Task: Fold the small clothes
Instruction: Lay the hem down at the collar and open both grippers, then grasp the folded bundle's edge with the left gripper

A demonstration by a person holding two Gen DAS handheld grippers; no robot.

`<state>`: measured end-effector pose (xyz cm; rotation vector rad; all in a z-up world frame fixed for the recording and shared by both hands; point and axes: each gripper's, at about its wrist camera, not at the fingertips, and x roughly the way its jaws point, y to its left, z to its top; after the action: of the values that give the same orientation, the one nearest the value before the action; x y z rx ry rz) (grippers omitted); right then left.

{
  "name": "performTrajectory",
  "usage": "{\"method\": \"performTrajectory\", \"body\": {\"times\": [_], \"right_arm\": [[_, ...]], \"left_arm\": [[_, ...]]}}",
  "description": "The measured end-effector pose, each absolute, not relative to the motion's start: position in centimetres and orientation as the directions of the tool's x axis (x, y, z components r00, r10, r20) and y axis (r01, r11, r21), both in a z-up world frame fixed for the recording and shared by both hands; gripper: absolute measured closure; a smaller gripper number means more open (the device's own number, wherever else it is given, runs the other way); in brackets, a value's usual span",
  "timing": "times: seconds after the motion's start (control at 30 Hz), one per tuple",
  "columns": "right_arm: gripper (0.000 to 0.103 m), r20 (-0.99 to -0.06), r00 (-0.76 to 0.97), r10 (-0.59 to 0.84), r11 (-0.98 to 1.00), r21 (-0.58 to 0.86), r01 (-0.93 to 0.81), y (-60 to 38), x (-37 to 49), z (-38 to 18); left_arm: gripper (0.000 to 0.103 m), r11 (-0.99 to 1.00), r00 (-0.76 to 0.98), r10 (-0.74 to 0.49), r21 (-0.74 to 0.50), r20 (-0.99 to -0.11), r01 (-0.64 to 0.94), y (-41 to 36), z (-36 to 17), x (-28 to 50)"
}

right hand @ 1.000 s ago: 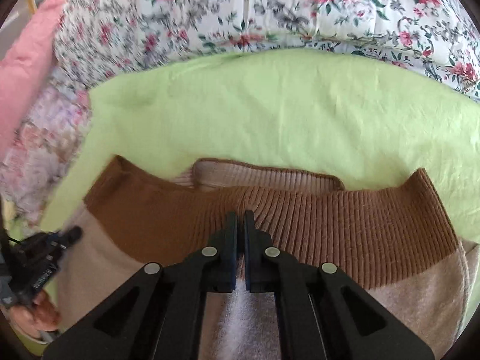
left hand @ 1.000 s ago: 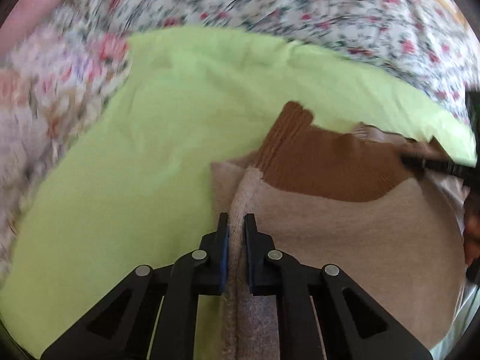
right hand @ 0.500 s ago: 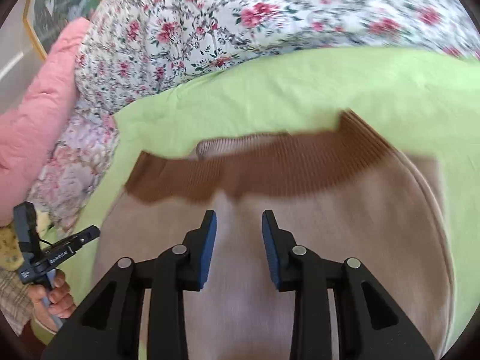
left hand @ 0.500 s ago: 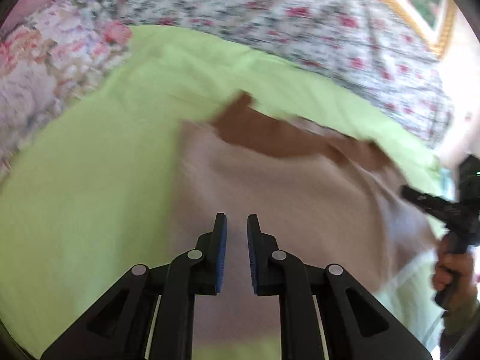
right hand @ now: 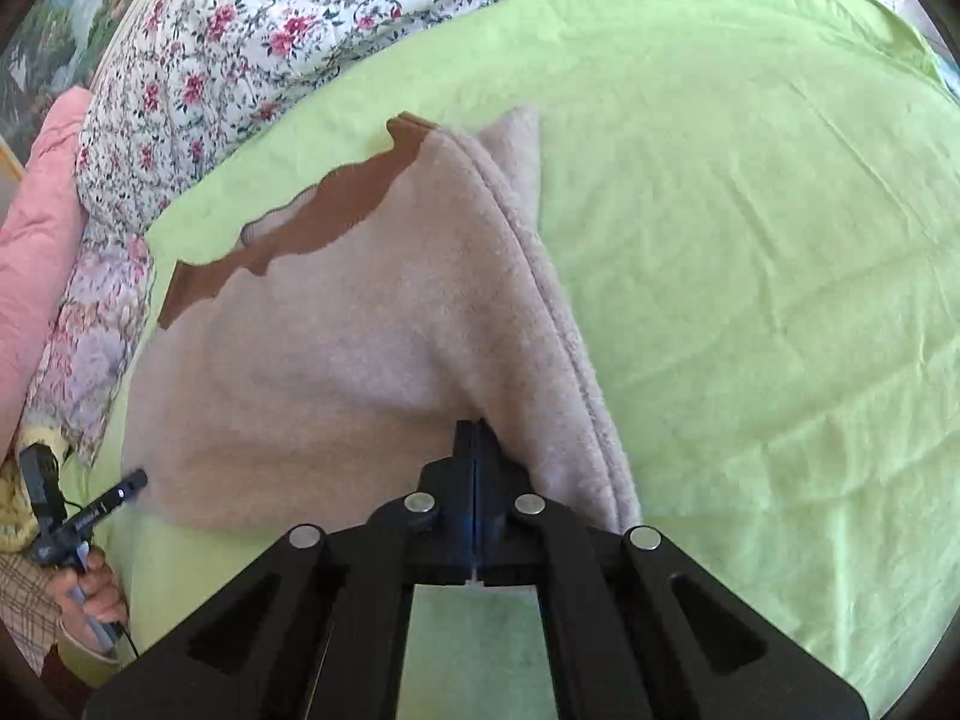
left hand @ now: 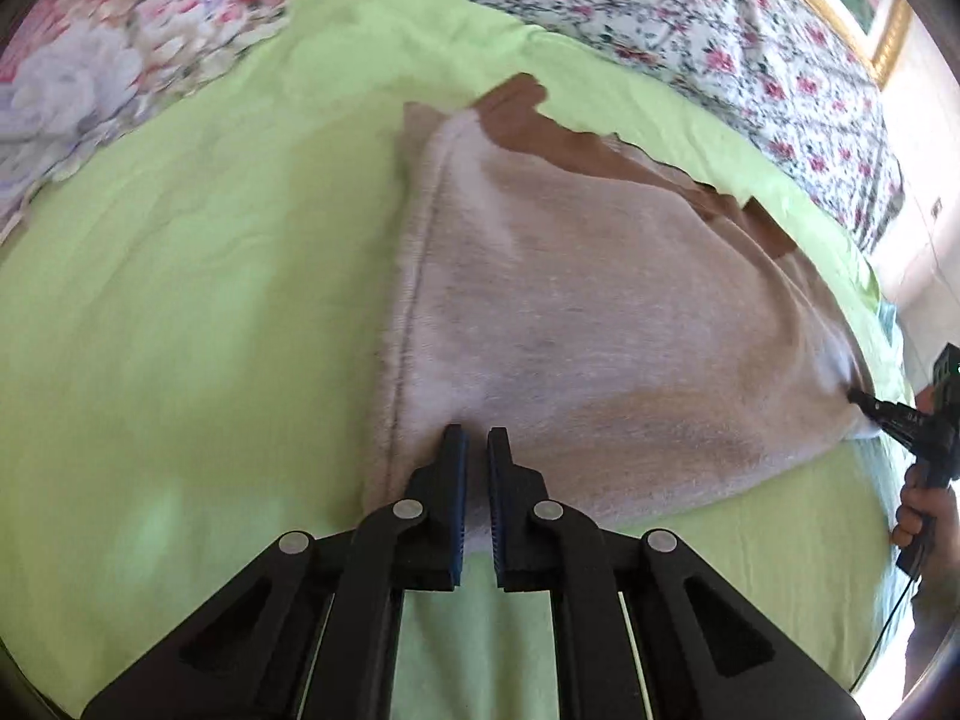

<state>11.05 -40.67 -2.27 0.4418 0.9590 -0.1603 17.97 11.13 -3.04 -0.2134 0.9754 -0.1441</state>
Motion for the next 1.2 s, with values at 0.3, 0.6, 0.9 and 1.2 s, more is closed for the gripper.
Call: {"method": "performTrajectory", "body": {"times": [0.3,0.6,0.9,1.2], "right_arm": [[0.099,-0.784,0.613,0.094,0.889,0.344,0.303,-37.1,9.8,0.1],[0.049,-0.729,0.661,0.18,0.877,0.423,0.227,-33.2,6.9,1.4],[0.049,-0.692,0.679,0.244,0.85,0.49,0.194,-31.1,4.8,1.6],[0.049,-0.679,0.685,0.265,0.84,0.511,0.182,-30.2,3.9,1.7]], "left_arm": [[0.086,0.943,0.54,-0.247,-0.329,-0.805,-0.06,11.6,-1.3,14.5],[0.051,0.859,0.544,-0.344,-0.49,-0.765,-0.147,8.7,-1.9,11.9],[0.045,0.749,0.558,-0.404,-0.612,-0.725,-0.254,7.6,-4.2,13.5],[0.045,0.678,0.65,-0.365,-0.669,-0.666,-0.305,9.0,-5.6,15.8]]}}
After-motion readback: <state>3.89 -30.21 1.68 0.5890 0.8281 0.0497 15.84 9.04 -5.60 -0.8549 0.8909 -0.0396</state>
